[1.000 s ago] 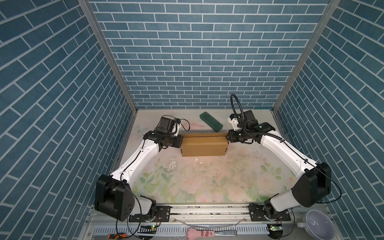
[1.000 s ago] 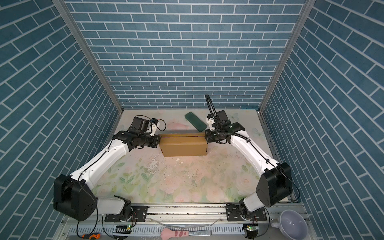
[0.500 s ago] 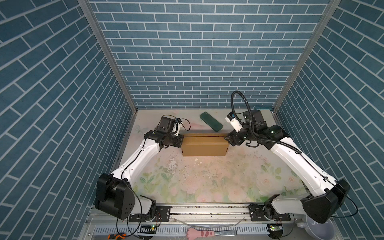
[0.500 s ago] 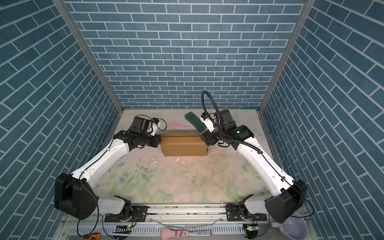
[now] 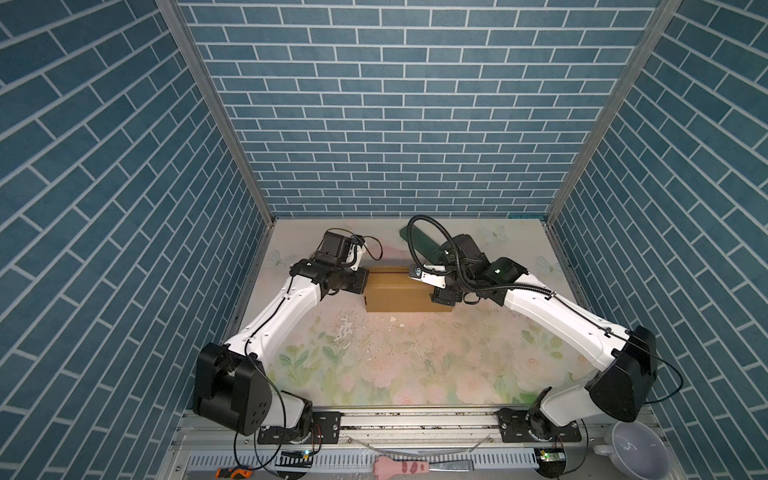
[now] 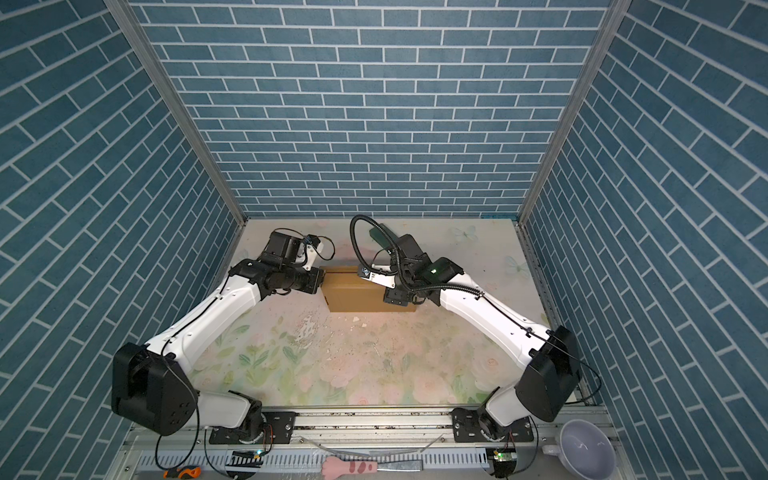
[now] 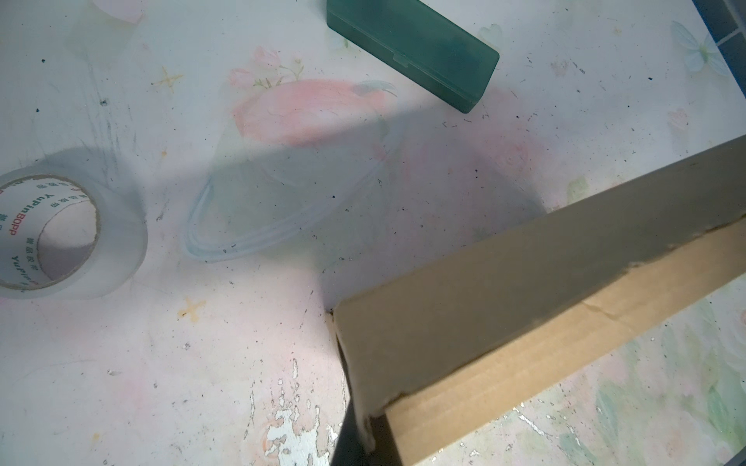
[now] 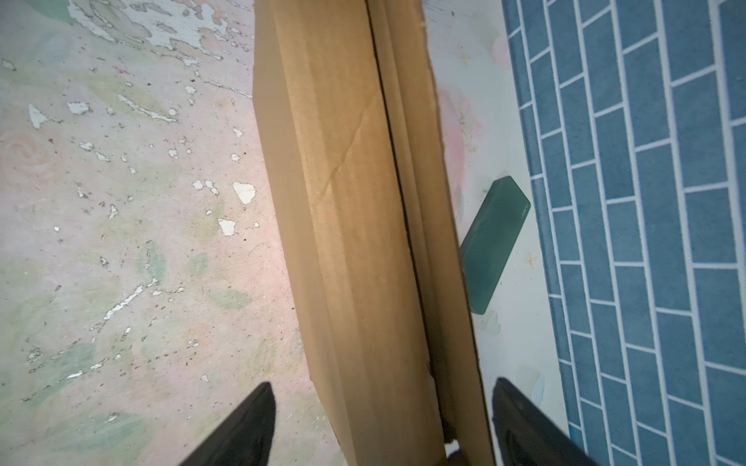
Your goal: Fold the paper box
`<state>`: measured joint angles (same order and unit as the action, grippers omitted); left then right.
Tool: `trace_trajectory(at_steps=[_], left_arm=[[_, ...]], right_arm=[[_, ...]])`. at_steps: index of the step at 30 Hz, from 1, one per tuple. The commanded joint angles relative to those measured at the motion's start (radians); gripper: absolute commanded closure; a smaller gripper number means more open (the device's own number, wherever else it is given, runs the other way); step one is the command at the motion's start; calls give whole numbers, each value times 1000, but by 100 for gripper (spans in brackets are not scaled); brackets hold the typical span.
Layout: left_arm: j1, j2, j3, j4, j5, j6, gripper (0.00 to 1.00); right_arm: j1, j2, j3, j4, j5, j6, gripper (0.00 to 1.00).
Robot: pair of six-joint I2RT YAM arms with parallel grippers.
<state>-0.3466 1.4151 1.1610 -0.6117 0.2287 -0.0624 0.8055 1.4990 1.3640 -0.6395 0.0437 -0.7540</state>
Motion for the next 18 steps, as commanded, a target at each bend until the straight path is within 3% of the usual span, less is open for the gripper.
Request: trace_trajectory(at_steps=[1, 11, 18], left_arm=[[-16, 67, -47, -174, 9, 13, 100], [-17, 76, -38, -176, 15, 18, 100], [-17, 67, -29, -181, 29, 21, 100]], right_arm=[[19, 23, -1, 16, -15, -75, 17], [69, 84, -79, 163, 156, -106, 23], [85, 75, -124, 233, 170, -108, 34]])
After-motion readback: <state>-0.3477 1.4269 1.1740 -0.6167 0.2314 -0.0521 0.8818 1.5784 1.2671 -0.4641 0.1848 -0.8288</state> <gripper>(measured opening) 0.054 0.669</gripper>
